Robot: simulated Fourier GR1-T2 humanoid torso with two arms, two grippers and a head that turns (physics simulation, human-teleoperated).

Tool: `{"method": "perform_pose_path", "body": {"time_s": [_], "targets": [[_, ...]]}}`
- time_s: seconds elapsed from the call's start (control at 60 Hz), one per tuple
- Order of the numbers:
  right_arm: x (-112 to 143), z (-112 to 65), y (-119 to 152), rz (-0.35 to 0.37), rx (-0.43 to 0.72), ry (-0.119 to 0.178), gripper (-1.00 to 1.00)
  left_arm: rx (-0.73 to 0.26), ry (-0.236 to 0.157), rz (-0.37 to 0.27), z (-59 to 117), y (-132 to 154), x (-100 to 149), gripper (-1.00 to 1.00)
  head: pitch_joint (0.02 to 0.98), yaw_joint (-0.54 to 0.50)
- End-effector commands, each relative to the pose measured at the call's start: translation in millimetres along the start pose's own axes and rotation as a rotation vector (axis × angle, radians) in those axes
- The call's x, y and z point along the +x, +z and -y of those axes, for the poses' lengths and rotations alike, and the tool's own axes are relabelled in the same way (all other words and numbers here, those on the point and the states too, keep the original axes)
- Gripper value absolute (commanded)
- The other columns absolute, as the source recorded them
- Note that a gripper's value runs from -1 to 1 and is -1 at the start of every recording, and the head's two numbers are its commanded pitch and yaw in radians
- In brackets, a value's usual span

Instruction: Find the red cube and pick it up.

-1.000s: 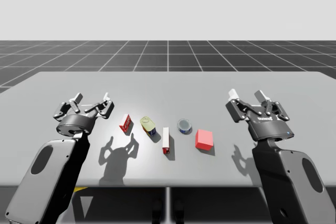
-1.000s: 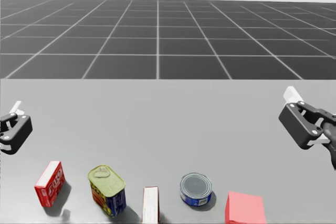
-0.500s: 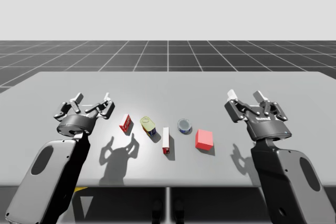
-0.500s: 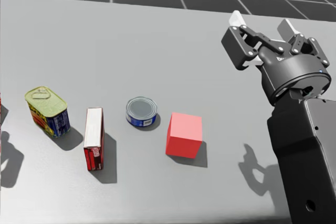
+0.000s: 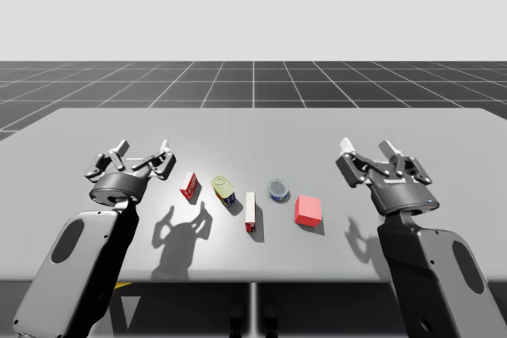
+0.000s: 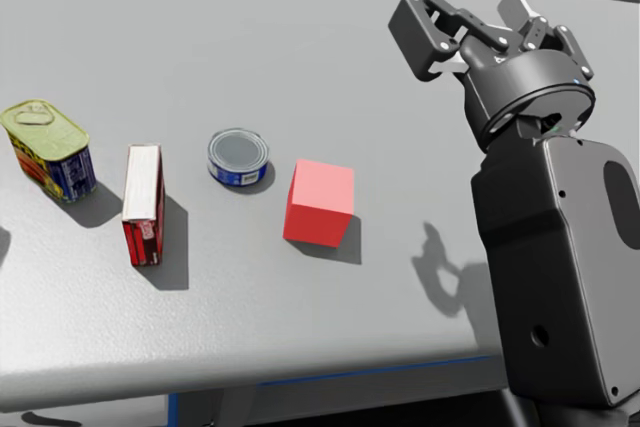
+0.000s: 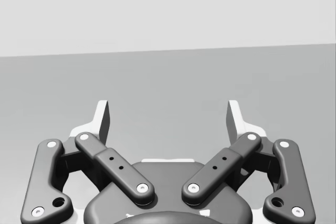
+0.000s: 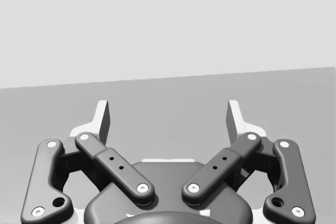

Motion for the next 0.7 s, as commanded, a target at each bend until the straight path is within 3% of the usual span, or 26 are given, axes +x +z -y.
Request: {"method": "perform_pose_path", "body": {"time_s": [0.017,0.05,0.1,0.133,0.2,0.233,0.317,0.433,0.45,0.483,0.55,0.6,0.7], "targets": [[1.6,-9.3,17.2,-0.041,-0.011,0.022,-1.00,0.002,0.003,-0.006,0.7,0.4,-0.8,-1.00,0.881,-0.28],[1.6,-11.3,21.4,-0.040,-0.022,0.041,-1.00,0.002,0.003,-0.006,0.7,0.4,-0.9,-1.00,0.879,-0.27],[0.2,-17.7,33.1,-0.050,-0.020,0.044,-1.00,0.001,0.002,-0.007,1.2,0.5,-1.1,-1.00,0.878,-0.27],[-1.8,-22.2,39.9,-0.049,-0.032,0.069,-1.00,0.000,0.002,-0.007,1.0,0.2,-1.3,-1.00,0.877,-0.27],[-5.4,-28.9,50.2,-0.055,-0.027,0.070,-1.00,-0.001,0.002,-0.007,1.0,0.1,-1.4,-1.00,0.876,-0.27],[-10.1,-34.9,59.6,-0.052,-0.036,0.090,-1.00,-0.001,0.001,-0.008,1.1,0.1,-1.5,-1.00,0.876,-0.28],[-21.7,-41.6,73.9,-0.033,-0.055,0.105,-1.00,-0.002,0.001,-0.008,0.6,0.0,-1.5,-1.00,0.876,-0.28],[-30.3,-46.2,86.2,-0.035,-0.063,0.074,-1.00,-0.001,0.001,-0.008,0.3,0.0,-1.6,-1.00,0.876,-0.28],[-32.8,-48.6,90.3,-0.040,-0.066,0.026,-1.00,-0.001,0.000,-0.008,0.4,-0.2,-1.7,-1.00,0.876,-0.27],[-34.5,-52.1,93.0,-0.030,-0.085,-0.003,-1.00,-0.002,0.000,-0.008,0.6,-0.1,-1.7,-1.00,0.876,-0.27],[-37.4,-56.2,100.2,-0.045,-0.066,0.001,-1.00,-0.002,-0.001,-0.009,0.8,-0.3,-1.8,-1.00,0.876,-0.27],[-41.2,-61.5,107.6,-0.062,-0.064,-0.034,-1.00,-0.003,-0.002,-0.010,0.9,-0.3,-1.9,-1.00,0.875,-0.28],[-51.2,-70.1,118.3,-0.091,-0.047,-0.058,-1.00,-0.003,-0.001,-0.010,0.6,-0.2,-1.8,-1.00,0.874,-0.27]]}}
